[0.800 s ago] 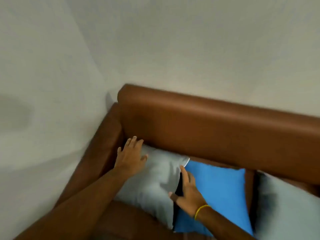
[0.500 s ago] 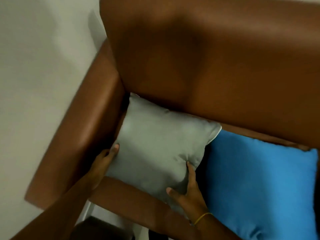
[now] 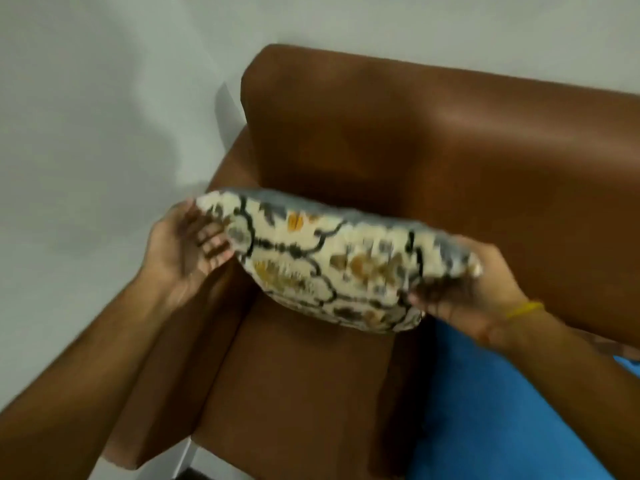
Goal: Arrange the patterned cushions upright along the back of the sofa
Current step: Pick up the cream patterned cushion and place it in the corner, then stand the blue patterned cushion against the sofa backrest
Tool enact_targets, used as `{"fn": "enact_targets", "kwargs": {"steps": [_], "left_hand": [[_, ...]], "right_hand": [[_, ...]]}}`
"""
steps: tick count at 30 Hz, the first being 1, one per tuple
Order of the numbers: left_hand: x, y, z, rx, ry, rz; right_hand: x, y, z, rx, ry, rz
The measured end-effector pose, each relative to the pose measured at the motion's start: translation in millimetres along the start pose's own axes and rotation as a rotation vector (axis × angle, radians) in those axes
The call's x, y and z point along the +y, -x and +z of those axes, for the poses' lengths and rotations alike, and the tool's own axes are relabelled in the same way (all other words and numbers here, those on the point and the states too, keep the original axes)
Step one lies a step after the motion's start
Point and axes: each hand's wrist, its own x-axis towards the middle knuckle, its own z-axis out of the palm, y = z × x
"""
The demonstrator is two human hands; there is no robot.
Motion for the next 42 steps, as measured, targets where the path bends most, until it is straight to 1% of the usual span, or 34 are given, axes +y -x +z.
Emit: {"fn": "enact_targets", "kwargs": {"steps": [1,3,5,6,7,9,10,11,13,15,16,18,19,20,22,23,24,26,27,29,32,35,37,39,40,42], "left_hand": [[-0.9,-15.5,16.3,-0.007,-0.040,0.050],[-7.2,-31.5,44.8,-0.021,-0.112,0.135],[-20.5,-42.3,57.1,0.032,-0.146,0.189],[-26.5,-39.3,61.9,0.090,-0.135,0.221],[-33.1,-29.5,66.7,0.139,-0.121,0.261],[-51.1,8.5,70.0,0.216,-0.167,0.344],[-64.4,34.1,68.8,0.252,-0.196,0.364],[-80.9,58.9,64.3,0.269,-0.251,0.367],[-126.2,101.8,59.3,0.212,-0.443,0.316],[-186.4,130.2,67.3,0.091,-0.604,0.200],[-220.3,140.6,74.7,0.010,-0.632,0.096],[-285.6,160.6,93.1,-0.170,-0.636,-0.121],[-314.7,167.2,100.7,-0.245,-0.640,-0.198],[-341.1,172.6,107.8,-0.291,-0.639,-0.250],[-382.1,176.8,115.2,-0.364,-0.651,-0.265],[-393.5,181.9,119.2,-0.394,-0.671,-0.242],[-400.7,183.9,119.9,-0.390,-0.711,-0.211],[-398.2,193.2,125.9,-0.341,-0.763,-0.109],[-390.8,197.2,128.7,-0.304,-0.749,-0.065],[-363.1,209.4,140.4,-0.241,-0.708,0.022],[-300.6,223.5,171.3,-0.206,-0.550,0.089],[-242.3,221.1,222.2,-0.269,-0.339,0.070],[-217.9,210.0,263.6,-0.339,-0.285,0.074],[-203.5,192.6,302.8,-0.372,-0.245,0.119],[-199.7,180.7,321.5,-0.363,-0.241,0.164],[-199.1,161.0,351.9,-0.288,-0.261,0.248]], "right_hand": [[-13.2,-14.5,1.5,0.026,-0.089,-0.002],[-24.2,-42.5,4.5,0.057,-0.167,-0.019],[-15.3,-51.8,5.5,0.068,-0.189,-0.057],[-6.3,-46.7,1.8,0.071,-0.184,-0.091],[3.3,-36.2,-3.3,0.073,-0.188,-0.132],[30.1,-2.1,-29.6,0.109,-0.144,-0.248],[47.4,21.9,-48.1,0.145,-0.095,-0.296],[66.0,44.5,-66.6,0.217,-0.030,-0.317],[109.0,92.2,-112.0,0.399,0.150,-0.326],[165.4,123.7,-180.0,0.608,0.335,-0.314],[194.6,135.4,-219.5,0.702,0.410,-0.248],[257.0,142.9,-304.4,0.835,0.498,-0.082],[282.6,144.9,-336.1,0.847,0.545,-0.024],[300.8,145.6,-355.9,0.824,0.506,0.022],[311.7,145.7,-361.1,0.717,0.396,-0.001],[306.0,146.2,-350.7,0.676,0.376,-0.026],[305.4,143.8,-350.3,0.671,0.376,-0.067],[306.3,142.0,-363.0,0.643,0.402,-0.114],[304.5,142.9,-371.1,0.641,0.408,-0.130],[271.6,167.6,-358.3,0.633,0.428,-0.214],[201.9,199.7,-345.5,0.587,0.275,-0.279],[126.2,208.9,-351.2,0.540,0.150,-0.322],[74.6,195.1,-359.3,0.556,0.066,-0.402],[24.6,166.0,-366.8,0.571,0.068,-0.535],[4.8,145.6,-372.3,0.568,0.079,-0.589],[-24.0,108.4,-380.1,0.537,0.094,-0.617]]}}
